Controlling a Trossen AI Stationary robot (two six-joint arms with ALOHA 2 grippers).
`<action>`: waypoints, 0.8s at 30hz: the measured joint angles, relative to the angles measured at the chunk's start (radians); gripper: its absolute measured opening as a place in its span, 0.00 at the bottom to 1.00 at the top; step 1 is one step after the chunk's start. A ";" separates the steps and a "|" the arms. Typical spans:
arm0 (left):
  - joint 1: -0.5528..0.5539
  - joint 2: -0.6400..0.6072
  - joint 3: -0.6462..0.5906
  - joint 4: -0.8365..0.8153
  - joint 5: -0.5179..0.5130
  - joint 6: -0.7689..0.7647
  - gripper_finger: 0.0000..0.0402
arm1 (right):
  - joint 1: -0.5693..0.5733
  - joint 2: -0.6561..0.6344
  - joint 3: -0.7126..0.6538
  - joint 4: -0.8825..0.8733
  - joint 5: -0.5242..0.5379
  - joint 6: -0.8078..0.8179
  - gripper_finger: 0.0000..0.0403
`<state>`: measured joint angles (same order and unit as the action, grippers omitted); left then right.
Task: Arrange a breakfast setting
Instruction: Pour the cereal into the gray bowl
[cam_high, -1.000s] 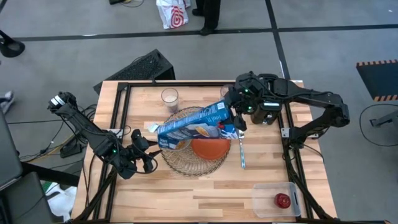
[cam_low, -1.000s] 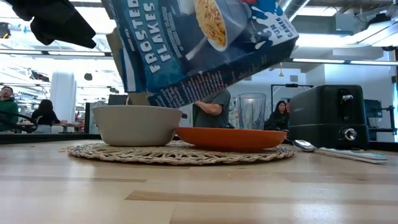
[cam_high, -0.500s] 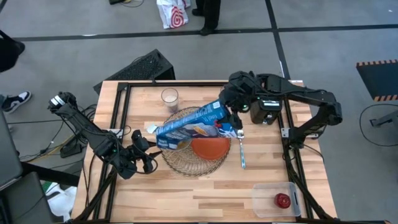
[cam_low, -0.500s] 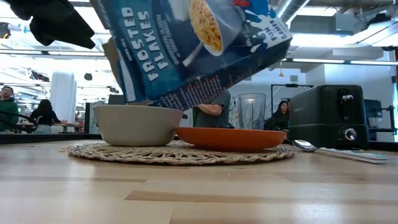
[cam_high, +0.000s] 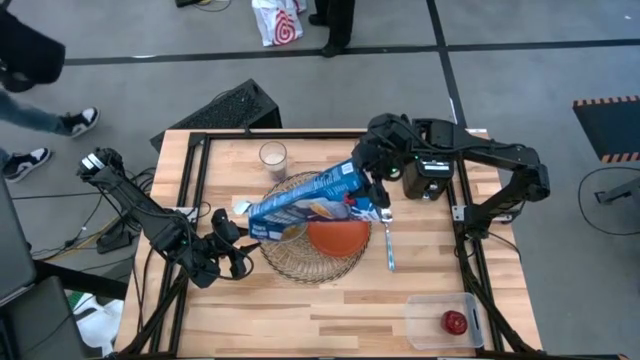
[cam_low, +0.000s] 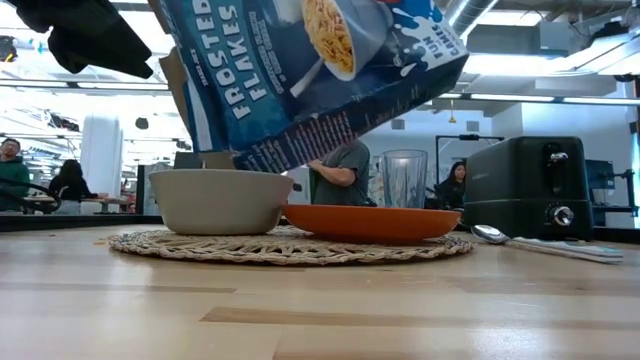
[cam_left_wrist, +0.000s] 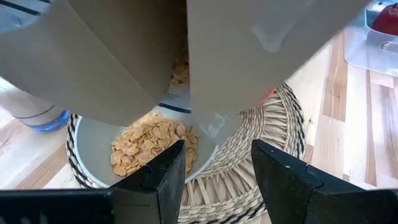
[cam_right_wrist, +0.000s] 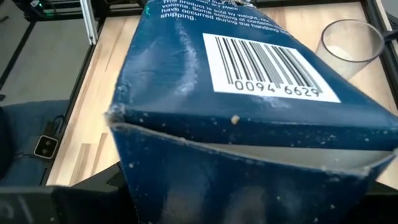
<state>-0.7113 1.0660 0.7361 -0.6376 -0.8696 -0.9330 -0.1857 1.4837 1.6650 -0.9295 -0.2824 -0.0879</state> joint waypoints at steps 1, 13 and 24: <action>0.000 0.000 0.000 0.000 0.000 -0.001 0.42 | 0.000 0.000 0.000 -0.002 0.001 0.000 0.76; 0.000 0.000 0.000 0.000 -0.007 -0.005 0.42 | 0.012 -0.001 0.000 0.008 0.013 -0.019 0.76; 0.000 0.000 0.000 0.000 -0.007 -0.005 0.42 | 0.007 0.000 -0.001 -0.004 0.022 -0.024 0.76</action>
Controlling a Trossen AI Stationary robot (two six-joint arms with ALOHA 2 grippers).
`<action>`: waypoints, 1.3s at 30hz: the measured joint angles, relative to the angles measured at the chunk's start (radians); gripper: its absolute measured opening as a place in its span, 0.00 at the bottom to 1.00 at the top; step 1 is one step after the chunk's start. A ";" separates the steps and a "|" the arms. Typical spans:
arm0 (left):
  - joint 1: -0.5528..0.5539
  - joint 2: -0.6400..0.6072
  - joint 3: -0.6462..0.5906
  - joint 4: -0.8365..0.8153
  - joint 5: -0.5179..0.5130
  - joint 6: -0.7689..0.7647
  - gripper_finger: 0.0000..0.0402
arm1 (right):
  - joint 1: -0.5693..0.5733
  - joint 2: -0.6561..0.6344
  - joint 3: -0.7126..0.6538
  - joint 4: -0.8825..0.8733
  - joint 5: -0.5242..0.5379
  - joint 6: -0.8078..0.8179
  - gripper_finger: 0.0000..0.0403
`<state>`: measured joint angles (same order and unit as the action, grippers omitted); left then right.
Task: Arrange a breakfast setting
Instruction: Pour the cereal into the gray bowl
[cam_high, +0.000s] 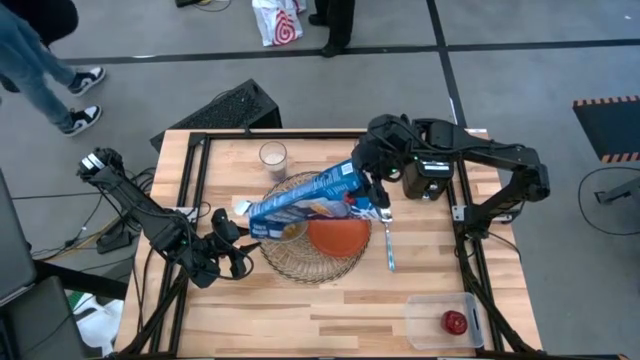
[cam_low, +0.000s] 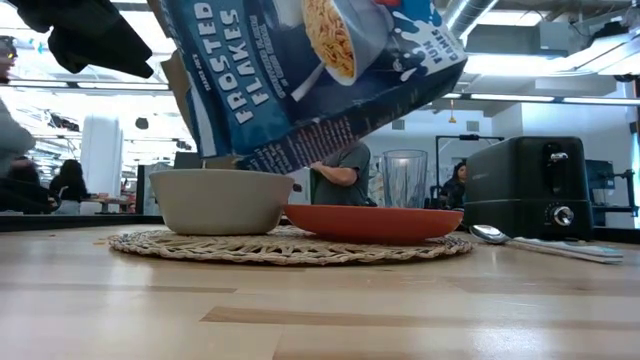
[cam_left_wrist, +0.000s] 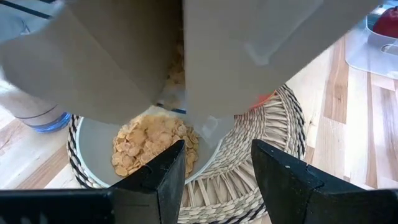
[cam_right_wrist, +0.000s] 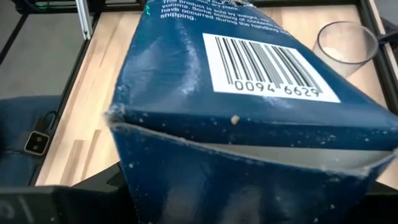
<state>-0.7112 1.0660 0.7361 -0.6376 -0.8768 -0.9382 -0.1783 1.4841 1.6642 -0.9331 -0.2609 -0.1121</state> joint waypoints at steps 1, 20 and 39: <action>0.000 0.000 0.000 0.000 0.000 0.000 0.42 | -0.001 0.000 0.000 -0.007 0.000 -0.001 0.76; 0.000 0.000 0.000 0.000 -0.001 -0.002 0.42 | 0.001 -0.004 0.002 0.031 -0.024 0.002 0.76; 0.000 0.000 0.000 0.000 -0.001 -0.001 0.42 | -0.006 -0.006 0.005 -0.014 -0.007 -0.002 0.75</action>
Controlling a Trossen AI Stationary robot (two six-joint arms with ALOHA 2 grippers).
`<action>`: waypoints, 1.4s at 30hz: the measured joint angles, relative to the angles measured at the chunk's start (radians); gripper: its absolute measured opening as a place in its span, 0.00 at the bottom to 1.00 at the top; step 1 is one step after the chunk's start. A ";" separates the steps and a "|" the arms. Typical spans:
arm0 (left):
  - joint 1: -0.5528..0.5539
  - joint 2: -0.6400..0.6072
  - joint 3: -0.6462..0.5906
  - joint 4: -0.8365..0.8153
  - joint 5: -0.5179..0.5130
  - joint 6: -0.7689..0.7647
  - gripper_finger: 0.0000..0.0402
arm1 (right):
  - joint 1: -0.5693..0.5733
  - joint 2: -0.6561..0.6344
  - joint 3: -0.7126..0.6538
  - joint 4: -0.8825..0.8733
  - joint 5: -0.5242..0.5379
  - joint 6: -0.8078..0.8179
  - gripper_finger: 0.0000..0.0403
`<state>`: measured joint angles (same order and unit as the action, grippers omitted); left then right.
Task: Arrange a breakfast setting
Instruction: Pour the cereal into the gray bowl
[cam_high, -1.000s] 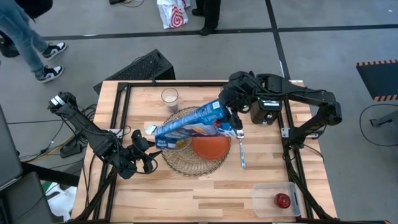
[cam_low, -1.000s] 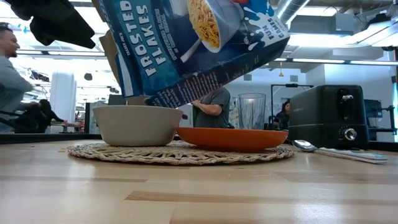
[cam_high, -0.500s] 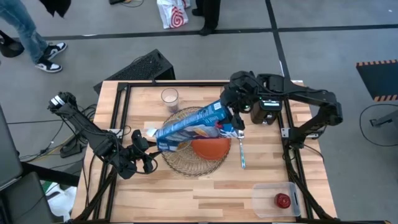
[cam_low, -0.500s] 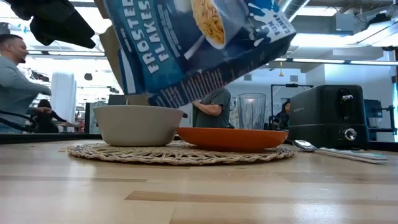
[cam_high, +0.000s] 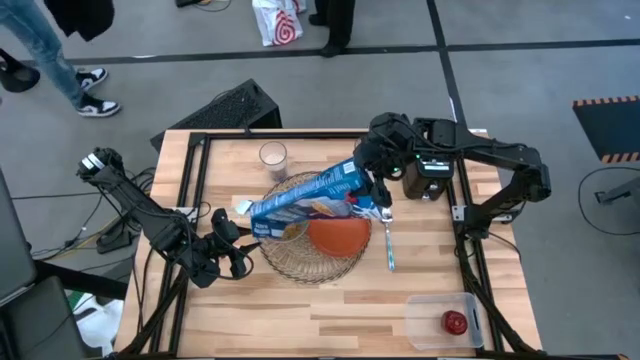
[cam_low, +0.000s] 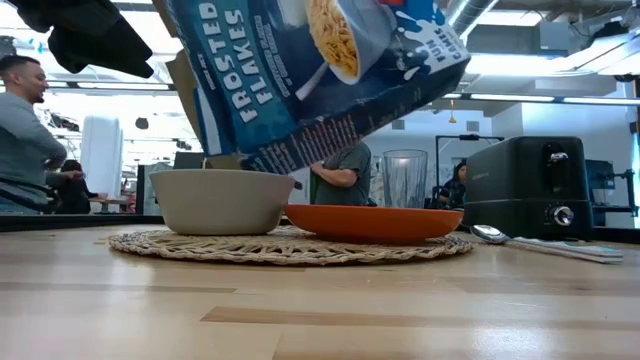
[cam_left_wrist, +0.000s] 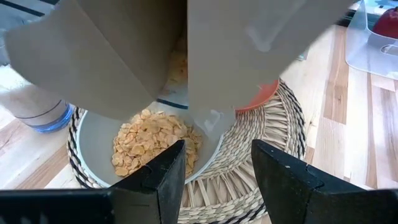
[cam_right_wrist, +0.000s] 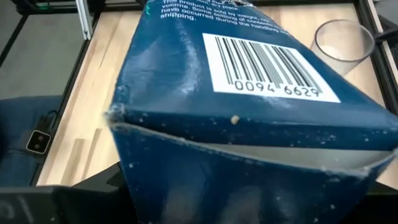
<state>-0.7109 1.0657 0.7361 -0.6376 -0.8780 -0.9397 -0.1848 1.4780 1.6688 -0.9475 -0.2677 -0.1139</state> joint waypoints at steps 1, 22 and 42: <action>0.000 0.000 0.000 0.000 0.000 0.000 0.42 | 0.000 0.000 0.000 -0.002 0.001 0.000 0.75; -0.002 0.026 0.000 0.002 -0.045 -0.008 0.42 | -0.012 -0.051 -0.103 0.086 -0.023 -0.014 0.75; -0.002 0.045 0.000 0.062 -0.062 0.008 0.42 | -0.021 -0.214 -0.342 0.264 -0.058 0.036 0.75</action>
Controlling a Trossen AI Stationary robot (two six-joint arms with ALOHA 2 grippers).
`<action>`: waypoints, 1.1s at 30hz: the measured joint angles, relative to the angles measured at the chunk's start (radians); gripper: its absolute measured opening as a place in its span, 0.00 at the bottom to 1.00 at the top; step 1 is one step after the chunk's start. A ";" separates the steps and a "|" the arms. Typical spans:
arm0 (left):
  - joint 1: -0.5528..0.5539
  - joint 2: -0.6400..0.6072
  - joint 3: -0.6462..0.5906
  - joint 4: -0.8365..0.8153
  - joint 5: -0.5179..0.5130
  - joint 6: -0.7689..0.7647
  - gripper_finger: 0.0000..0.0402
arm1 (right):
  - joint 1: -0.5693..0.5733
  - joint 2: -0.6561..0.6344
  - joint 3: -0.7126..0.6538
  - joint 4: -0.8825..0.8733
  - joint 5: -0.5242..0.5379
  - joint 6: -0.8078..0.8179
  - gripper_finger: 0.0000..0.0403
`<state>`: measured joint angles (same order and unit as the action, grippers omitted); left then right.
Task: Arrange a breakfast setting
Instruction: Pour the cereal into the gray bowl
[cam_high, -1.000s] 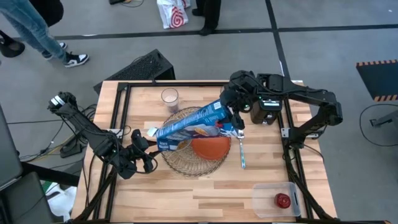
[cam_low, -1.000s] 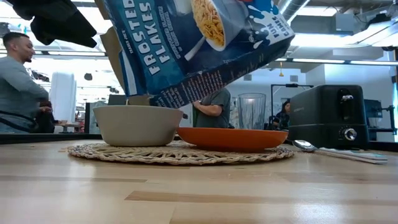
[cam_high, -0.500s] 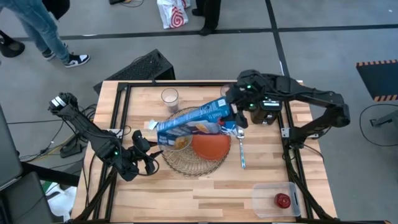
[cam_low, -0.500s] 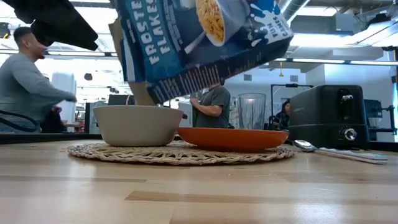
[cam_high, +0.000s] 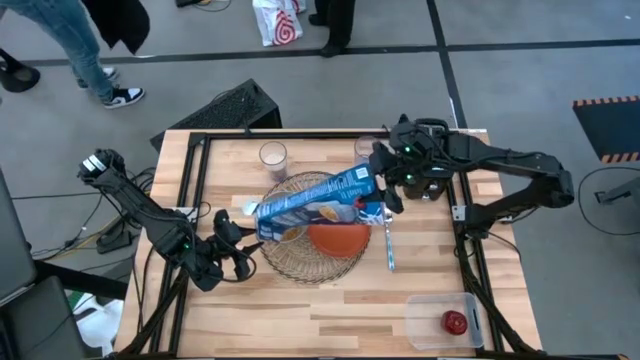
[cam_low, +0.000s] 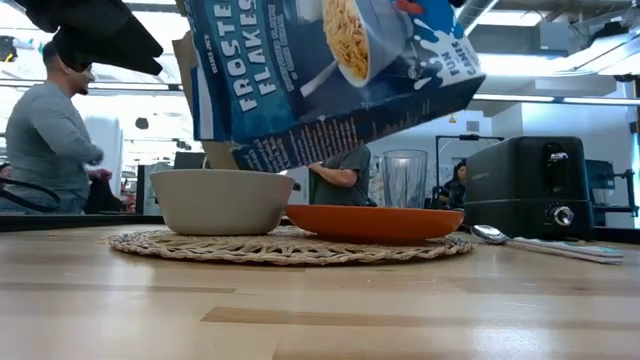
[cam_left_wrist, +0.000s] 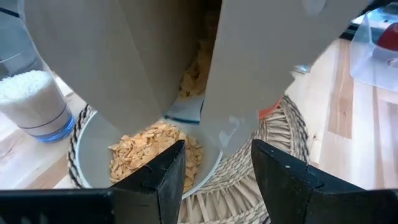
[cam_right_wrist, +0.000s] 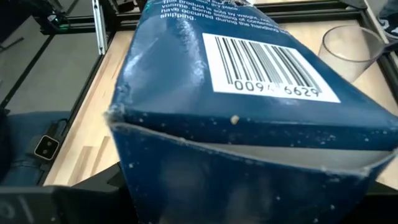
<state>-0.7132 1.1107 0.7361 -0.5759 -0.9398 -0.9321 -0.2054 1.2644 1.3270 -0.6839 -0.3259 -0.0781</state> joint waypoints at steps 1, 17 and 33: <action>0.000 0.000 0.000 0.004 -0.001 0.004 0.42 | 0.000 -0.012 -0.023 0.021 -0.001 0.004 0.75; 0.000 0.000 0.000 0.012 -0.072 0.002 0.42 | -0.002 -0.189 -0.337 0.303 -0.008 0.070 0.75; 0.011 0.000 0.000 0.046 -0.007 0.007 0.42 | -0.044 -0.225 -0.501 0.493 -0.018 0.085 0.75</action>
<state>-0.7018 1.1110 0.7361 -0.5301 -0.9465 -0.9253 -0.2495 1.0391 0.8258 -0.1911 -0.3442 0.0074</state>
